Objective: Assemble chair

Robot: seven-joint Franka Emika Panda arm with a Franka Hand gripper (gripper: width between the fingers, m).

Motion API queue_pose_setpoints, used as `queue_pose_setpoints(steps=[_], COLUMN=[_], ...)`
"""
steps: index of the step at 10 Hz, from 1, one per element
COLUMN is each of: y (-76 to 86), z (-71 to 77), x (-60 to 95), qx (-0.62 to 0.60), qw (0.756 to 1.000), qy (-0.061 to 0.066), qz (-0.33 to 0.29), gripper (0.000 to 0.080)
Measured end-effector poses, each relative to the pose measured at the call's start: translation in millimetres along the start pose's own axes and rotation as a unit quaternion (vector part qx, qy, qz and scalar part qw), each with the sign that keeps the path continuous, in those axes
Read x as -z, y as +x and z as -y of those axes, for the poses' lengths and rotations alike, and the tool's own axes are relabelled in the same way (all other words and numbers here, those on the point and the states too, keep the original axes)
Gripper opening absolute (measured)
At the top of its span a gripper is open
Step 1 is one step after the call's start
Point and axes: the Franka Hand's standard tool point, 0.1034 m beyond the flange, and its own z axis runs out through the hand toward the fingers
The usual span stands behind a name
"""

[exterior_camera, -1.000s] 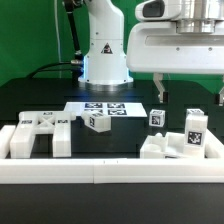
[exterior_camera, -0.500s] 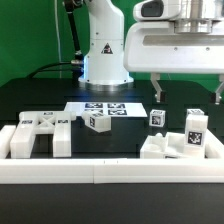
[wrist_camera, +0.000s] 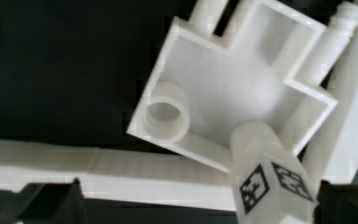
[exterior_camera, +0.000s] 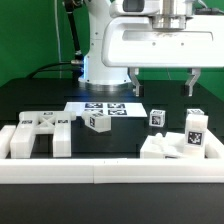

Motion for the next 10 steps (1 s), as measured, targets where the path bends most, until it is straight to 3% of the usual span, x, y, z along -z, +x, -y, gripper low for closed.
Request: queue_pose_setpoints(steps=[4, 6, 10], y=[-17.5, -26.0, -26.8], z=[-23.7, -28.5, -28.7], x=[-4.1, -6.8, -7.6], qx=[0.230, 0.234, 0.233], qw=[0.973, 0.972, 0.972], qy=[-0.001, 0.000, 0.000], qz=[0.011, 0.017, 0.018], gripper=[0.0649, 0.0649, 0.0649])
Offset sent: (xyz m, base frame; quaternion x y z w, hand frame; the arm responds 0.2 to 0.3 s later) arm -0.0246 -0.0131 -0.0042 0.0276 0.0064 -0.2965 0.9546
